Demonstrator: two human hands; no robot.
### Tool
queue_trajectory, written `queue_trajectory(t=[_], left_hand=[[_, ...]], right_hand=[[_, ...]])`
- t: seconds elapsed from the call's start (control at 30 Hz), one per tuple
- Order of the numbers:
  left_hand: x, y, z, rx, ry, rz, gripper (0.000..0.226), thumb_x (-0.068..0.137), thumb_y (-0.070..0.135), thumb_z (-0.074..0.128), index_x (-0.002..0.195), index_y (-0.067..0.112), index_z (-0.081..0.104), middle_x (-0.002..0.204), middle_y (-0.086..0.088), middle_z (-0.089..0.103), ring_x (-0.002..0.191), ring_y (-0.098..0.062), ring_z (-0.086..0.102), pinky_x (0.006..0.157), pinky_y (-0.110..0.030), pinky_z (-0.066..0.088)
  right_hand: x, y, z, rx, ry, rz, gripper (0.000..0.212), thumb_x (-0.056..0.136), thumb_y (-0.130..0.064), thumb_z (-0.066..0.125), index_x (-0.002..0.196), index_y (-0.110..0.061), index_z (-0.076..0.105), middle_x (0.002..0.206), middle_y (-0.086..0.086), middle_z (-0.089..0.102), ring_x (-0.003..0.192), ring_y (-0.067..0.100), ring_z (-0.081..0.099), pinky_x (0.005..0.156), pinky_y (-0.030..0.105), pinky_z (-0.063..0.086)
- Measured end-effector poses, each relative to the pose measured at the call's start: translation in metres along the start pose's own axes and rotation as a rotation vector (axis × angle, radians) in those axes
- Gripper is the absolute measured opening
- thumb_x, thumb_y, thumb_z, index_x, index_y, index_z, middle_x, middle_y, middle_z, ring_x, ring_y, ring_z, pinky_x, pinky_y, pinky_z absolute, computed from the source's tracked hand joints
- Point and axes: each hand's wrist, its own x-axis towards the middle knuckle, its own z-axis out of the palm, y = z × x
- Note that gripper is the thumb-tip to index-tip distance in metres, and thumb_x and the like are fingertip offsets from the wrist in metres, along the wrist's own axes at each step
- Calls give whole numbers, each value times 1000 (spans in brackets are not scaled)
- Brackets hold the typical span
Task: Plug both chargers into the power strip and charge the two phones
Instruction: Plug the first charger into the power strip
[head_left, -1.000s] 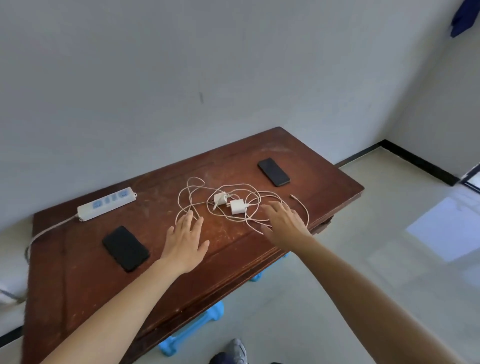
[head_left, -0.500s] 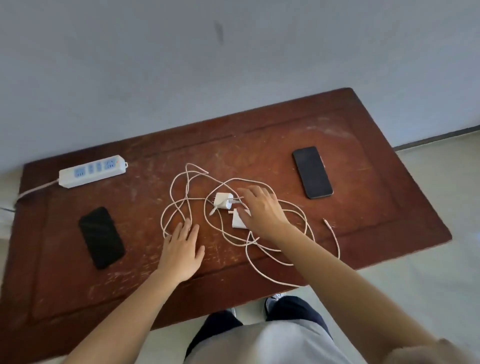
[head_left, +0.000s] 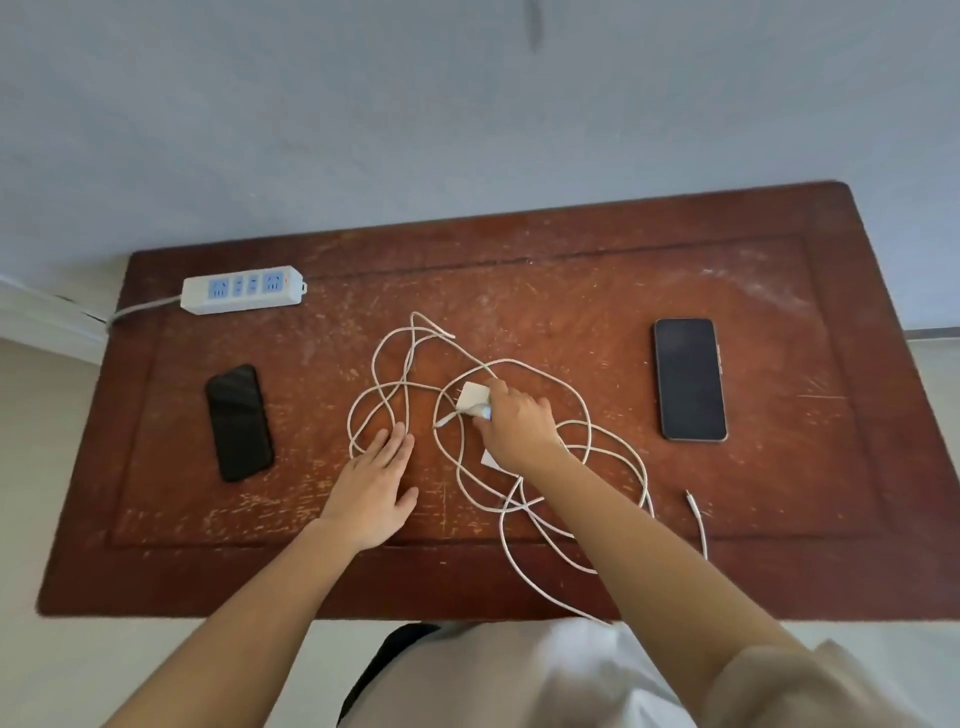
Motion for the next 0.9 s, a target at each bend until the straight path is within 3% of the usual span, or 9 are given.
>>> queue_trajectory(t=[0.13, 0.27, 0.37, 0.47, 0.53, 0.6, 0.7, 0.8, 0.9], left_hand=[[-2, -9, -5, -9, 56, 49, 67, 104, 39, 39, 160, 18, 9, 169, 4, -1, 155, -15, 2, 122, -42, 23], [-2, -33, -16, -79, 115, 158, 61, 104, 36, 44, 158, 17, 23, 168, 3, 18, 152, -14, 19, 121, -35, 24], [-9, -62, -24, -167, 127, 187, 57, 103, 34, 48, 155, 18, 33, 163, 2, 32, 149, -15, 28, 121, -35, 28], [-16, -88, -37, -409, 209, 165, 49, 102, 34, 52, 148, 19, 45, 155, 1, 46, 142, -17, 39, 115, -36, 35], [-18, -101, -49, -625, 298, 151, 43, 101, 37, 53, 141, 19, 53, 145, -2, 54, 131, -17, 50, 109, -38, 44], [-24, -110, -63, -843, 324, 135, 42, 100, 45, 52, 134, 21, 59, 133, 1, 61, 118, -13, 56, 96, -30, 46], [-34, -118, -82, -1144, 184, 97, 44, 97, 58, 47, 124, 27, 63, 119, 14, 63, 118, -12, 57, 89, -23, 43], [-39, -120, -98, -1301, 8, -10, 52, 94, 66, 43, 122, 28, 64, 117, 9, 65, 113, -13, 57, 98, -35, 42], [-41, -126, -104, -1335, -91, -8, 50, 89, 72, 48, 110, 32, 69, 112, 9, 69, 108, -9, 57, 99, -37, 37]], right_hand=[[-6, -16, -9, 193, 142, 59, 41, 100, -30, 56, 134, -11, 43, 118, 12, 69, 104, 34, 67, 84, 42, 50], [-21, -41, -22, 572, 215, 177, 66, 88, -37, 69, 142, -15, 38, 121, 2, 63, 106, 24, 63, 82, 32, 48], [-41, -70, -20, 1036, 247, 315, 67, 87, -61, 61, 139, -23, 43, 104, -12, 58, 80, 5, 60, 65, 26, 47], [-50, -93, 6, 1352, 346, 412, 40, 101, -52, 43, 128, -24, 54, 85, -2, 56, 51, 2, 42, 44, 20, 34], [-55, -110, 28, 1330, 412, 430, 32, 106, -37, 42, 130, -19, 53, 84, -2, 59, 51, 1, 44, 46, 19, 35], [-63, -131, 49, 1266, 438, 423, 30, 106, -33, 44, 131, -18, 53, 83, -4, 63, 58, 0, 52, 53, 19, 41], [-75, -161, 71, 1126, 466, 343, 27, 105, -32, 50, 129, -22, 55, 86, -8, 70, 69, -7, 62, 64, 14, 50], [-82, -183, 83, 969, 392, 224, 25, 102, -41, 52, 126, -33, 57, 96, -6, 75, 84, 2, 70, 77, 26, 56], [-86, -198, 85, 887, 327, 202, 29, 98, -55, 46, 122, -44, 59, 102, -10, 76, 93, 9, 71, 85, 35, 56]])
